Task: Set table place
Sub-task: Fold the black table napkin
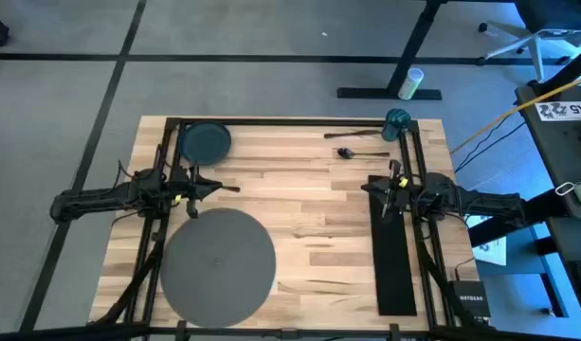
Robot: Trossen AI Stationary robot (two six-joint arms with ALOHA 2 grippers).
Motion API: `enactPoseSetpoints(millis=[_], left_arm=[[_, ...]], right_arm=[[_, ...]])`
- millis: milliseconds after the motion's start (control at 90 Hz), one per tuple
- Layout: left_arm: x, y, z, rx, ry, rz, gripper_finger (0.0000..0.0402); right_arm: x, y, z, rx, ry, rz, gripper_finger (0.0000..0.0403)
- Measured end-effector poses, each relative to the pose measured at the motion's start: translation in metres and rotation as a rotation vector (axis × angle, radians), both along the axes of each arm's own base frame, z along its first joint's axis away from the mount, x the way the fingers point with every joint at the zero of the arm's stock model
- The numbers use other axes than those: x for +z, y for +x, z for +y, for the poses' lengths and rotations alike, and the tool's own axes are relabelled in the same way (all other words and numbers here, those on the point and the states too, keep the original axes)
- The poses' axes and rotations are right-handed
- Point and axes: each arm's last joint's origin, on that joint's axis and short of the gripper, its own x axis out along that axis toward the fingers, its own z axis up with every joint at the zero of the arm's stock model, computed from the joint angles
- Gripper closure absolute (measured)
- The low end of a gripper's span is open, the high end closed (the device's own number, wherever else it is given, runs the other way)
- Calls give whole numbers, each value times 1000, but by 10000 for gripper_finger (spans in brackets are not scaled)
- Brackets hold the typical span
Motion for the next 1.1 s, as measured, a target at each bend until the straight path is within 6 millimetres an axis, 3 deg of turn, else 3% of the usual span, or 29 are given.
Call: enactPoseSetpoints(millis=[422, 911, 1100], left_arm=[[21, -3, -3, -29, 143, -203, 402], [12, 8, -1, 1, 95, -74, 402], [22, 18, 1, 45, 85, 6, 402]], right_arm=[[0, 0, 0, 0, 0, 0, 402], [0, 0, 0, 0, 0, 0, 402], [0, 0, 0, 0, 0, 0, 402]])
